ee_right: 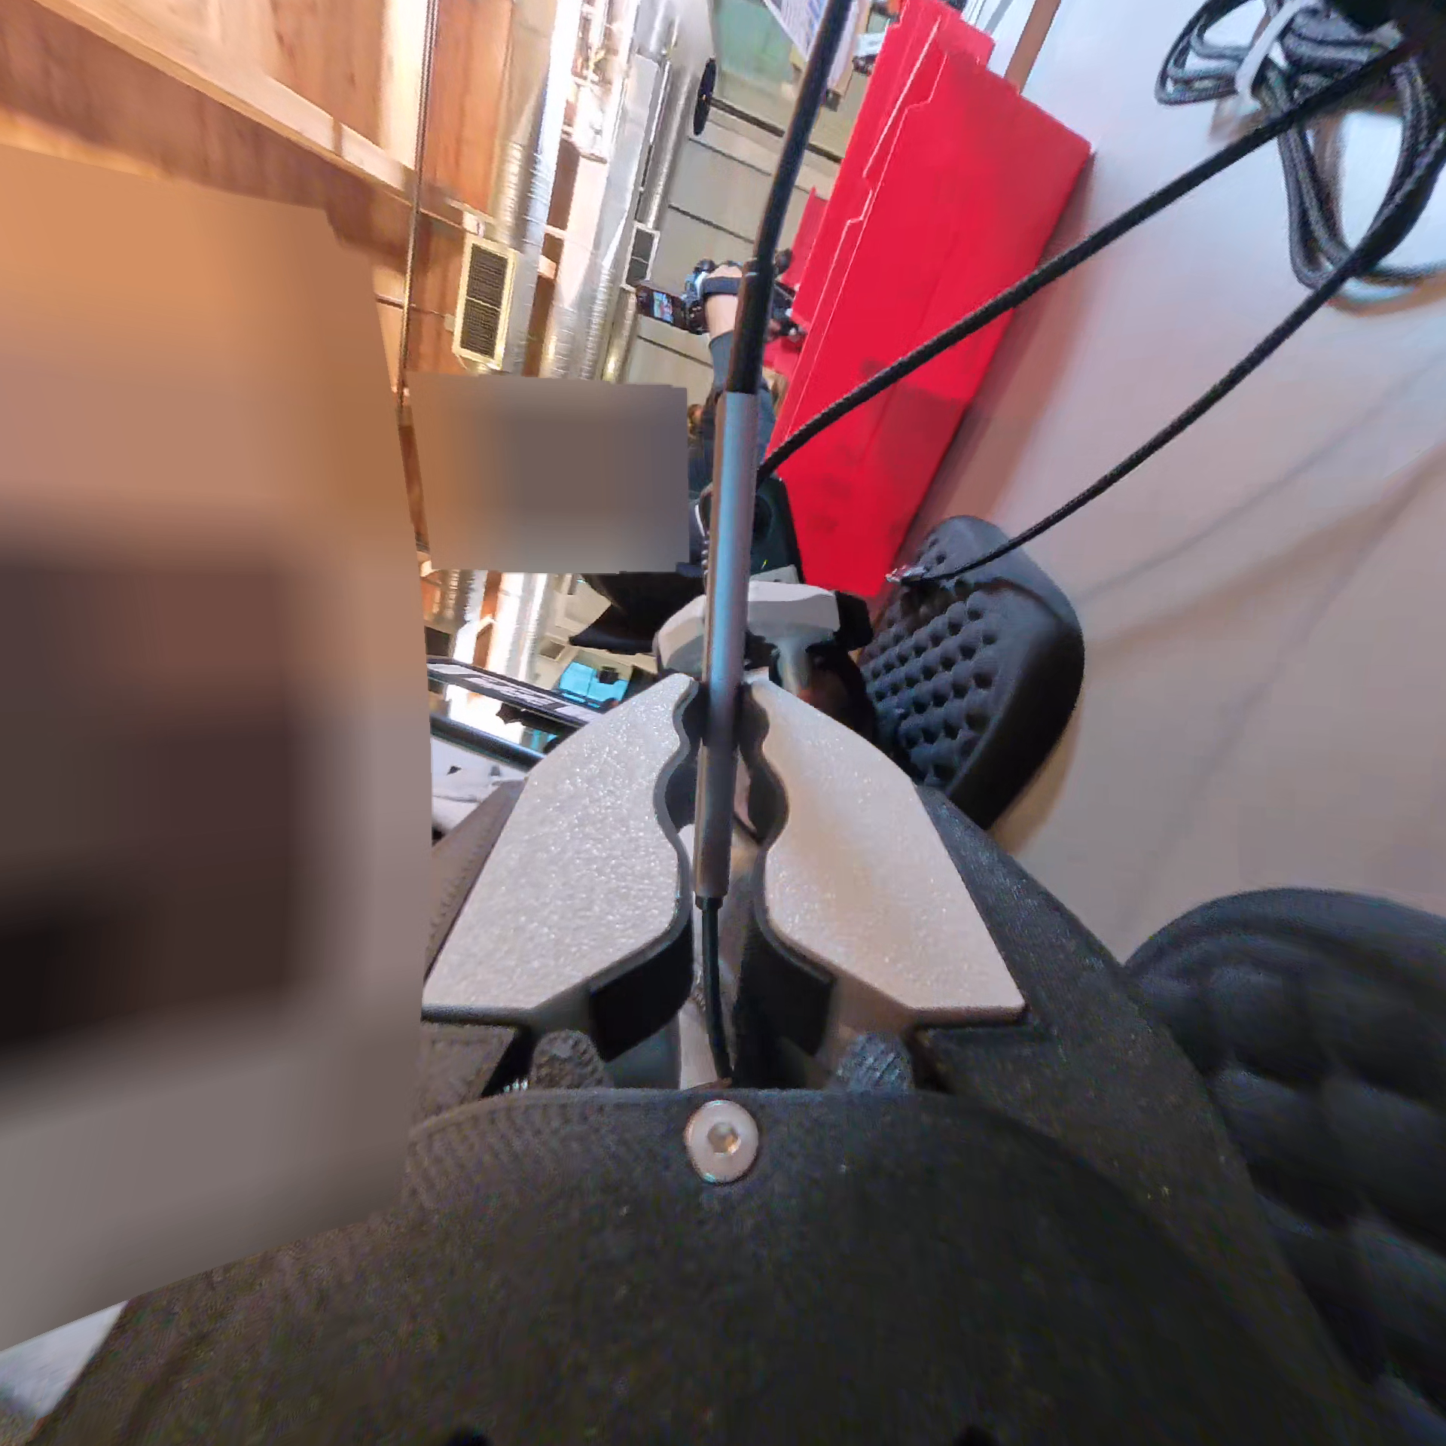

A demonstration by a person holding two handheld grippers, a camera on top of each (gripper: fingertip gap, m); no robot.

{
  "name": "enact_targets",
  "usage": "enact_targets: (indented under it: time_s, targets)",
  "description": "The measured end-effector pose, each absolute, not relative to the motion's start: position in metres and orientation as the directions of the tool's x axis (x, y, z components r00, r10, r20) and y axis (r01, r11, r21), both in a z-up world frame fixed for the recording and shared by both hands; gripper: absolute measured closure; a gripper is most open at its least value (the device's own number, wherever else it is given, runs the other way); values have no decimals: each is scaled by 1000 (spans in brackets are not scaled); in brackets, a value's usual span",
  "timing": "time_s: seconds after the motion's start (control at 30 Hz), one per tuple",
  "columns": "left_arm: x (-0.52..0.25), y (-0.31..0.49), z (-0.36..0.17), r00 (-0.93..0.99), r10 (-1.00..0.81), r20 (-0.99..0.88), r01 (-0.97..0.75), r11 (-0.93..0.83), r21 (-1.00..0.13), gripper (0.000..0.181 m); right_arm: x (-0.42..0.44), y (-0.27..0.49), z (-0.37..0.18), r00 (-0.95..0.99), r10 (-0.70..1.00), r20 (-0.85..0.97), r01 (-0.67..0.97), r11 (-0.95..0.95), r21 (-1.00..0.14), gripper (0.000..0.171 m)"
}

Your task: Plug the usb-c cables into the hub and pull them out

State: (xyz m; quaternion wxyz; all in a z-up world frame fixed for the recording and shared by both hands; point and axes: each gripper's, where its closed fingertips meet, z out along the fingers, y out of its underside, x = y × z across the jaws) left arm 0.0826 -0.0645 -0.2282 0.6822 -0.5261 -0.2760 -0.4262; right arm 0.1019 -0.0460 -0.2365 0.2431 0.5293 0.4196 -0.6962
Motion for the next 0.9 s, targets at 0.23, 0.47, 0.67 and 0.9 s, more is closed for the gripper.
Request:
enact_targets:
  time_s: [0.23,0.47,0.67,0.9]
  targets:
    - [75,-59,-231,407,-276,871,912,168,-374,170,86,-58,-239,-379,203,-903,679,-602,-420,162]
    - [78,-55,-231,316,-342,885,946,178,-269,173,81,-53,-236,-429,221,-876,579,-677,-454,163]
    - [78,-54,-234,337,-315,887,938,193,-288,172,81,-55,-239,-438,274,-856,561,-661,-498,162]
    - [82,-55,-233,353,-334,874,935,166,-314,173,82,-58,-238,-446,254,-858,575,-653,-492,163]
